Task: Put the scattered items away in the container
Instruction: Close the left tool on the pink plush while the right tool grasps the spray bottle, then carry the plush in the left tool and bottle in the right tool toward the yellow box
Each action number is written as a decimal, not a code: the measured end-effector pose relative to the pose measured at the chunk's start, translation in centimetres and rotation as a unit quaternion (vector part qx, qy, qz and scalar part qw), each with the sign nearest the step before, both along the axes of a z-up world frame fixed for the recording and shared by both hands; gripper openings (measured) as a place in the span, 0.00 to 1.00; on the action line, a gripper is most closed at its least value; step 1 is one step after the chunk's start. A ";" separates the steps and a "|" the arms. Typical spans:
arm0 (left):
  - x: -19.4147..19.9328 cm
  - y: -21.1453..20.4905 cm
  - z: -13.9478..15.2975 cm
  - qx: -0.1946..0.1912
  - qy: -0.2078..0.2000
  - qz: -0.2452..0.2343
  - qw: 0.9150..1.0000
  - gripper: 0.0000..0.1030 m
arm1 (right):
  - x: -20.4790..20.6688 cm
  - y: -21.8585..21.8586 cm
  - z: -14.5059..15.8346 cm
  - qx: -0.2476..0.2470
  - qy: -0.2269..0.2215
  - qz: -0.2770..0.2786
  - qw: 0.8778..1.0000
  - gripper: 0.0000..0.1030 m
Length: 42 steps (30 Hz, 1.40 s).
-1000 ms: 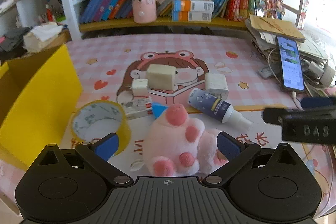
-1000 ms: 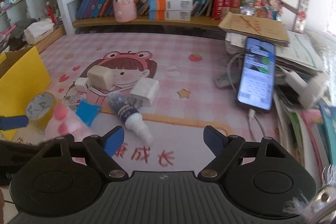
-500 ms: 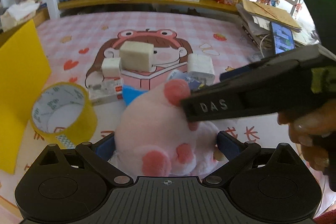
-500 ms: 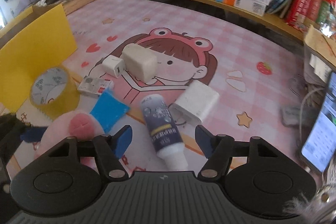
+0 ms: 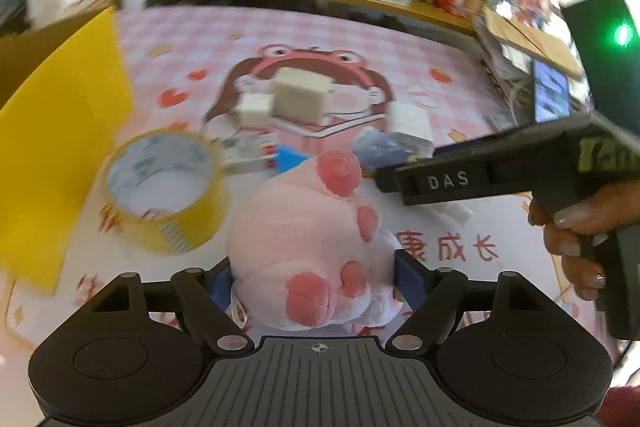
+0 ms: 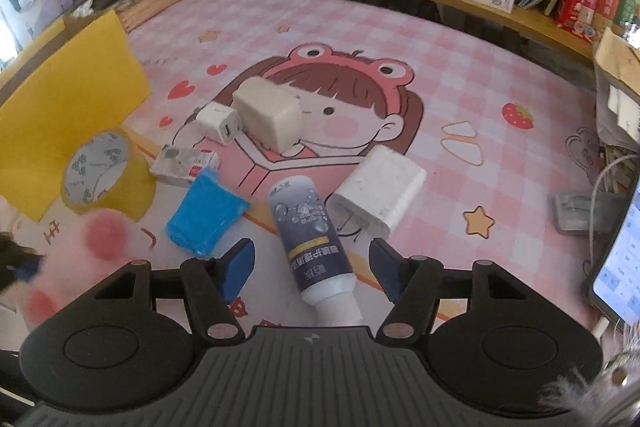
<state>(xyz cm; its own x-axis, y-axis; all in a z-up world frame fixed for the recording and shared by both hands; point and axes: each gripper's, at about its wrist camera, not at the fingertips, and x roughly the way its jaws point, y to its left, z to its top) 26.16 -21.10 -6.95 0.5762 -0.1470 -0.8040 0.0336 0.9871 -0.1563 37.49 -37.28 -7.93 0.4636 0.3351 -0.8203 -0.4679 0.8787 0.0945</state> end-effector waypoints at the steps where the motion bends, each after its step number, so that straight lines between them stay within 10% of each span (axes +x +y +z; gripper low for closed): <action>1: -0.3 0.5 0.2 -0.004 0.002 0.010 1.000 0.77 | 0.1 0.3 -0.1 -0.004 0.000 0.003 1.000 0.57; 14: -3.8 2.7 4.3 0.000 -0.043 0.034 0.998 0.77 | -0.1 2.0 -1.4 -0.063 -0.024 0.013 0.998 0.30; 42: -9.6 4.2 6.5 -0.019 -0.076 -0.034 0.996 0.77 | -17.4 -0.7 5.6 0.030 -0.052 -0.108 0.992 0.30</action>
